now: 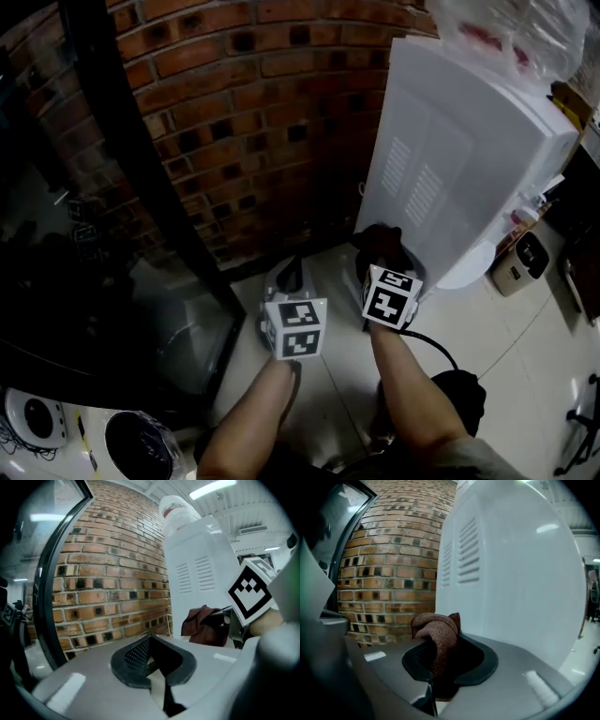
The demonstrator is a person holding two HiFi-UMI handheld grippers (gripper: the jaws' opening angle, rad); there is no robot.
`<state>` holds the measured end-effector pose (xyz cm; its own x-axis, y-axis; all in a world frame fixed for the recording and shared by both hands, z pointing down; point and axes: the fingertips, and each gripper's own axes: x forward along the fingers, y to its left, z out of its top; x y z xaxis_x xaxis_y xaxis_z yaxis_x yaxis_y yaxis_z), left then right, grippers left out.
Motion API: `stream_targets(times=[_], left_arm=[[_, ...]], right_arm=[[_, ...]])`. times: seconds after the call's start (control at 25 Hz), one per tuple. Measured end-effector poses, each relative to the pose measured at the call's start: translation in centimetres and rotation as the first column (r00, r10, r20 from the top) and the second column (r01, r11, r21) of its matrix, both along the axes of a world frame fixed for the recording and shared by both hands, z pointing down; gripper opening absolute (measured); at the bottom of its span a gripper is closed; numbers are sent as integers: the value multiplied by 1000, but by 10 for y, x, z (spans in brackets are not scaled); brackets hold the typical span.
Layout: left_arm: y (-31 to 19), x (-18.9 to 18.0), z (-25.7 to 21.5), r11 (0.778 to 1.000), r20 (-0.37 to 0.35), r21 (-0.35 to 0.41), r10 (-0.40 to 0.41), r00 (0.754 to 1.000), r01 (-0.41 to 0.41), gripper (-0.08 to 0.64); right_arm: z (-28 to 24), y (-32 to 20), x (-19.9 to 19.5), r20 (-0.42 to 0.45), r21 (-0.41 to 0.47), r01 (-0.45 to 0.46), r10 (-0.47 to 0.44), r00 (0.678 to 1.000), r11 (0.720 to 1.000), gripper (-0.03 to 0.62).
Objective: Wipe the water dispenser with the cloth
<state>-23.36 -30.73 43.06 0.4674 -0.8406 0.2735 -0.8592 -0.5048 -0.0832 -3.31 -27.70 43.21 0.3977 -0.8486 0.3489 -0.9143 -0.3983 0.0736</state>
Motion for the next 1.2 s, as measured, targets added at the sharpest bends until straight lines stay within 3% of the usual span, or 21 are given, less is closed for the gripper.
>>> stream_targets(times=[0.2,0.52,0.84,1.2], left_arm=[[-7,8,39,999,17,-35,6,1000,-6,0],[-12,12,107,986,57,-167,0,998,10,0],[-17,16,130,979,77,-202,8,997,8,0],[-16,17,131,981,98,-196,13,995,7,0]], right_arm=[[66,4,-2,83,-34,8,-5,997,999,83],[163,0,-4,70,-168,45,-34,997,985,81],[257,-3,-3,108,-297,61,-29,994,953,81],[305,-2,-4,115,-378,108,-70,991,919,80]])
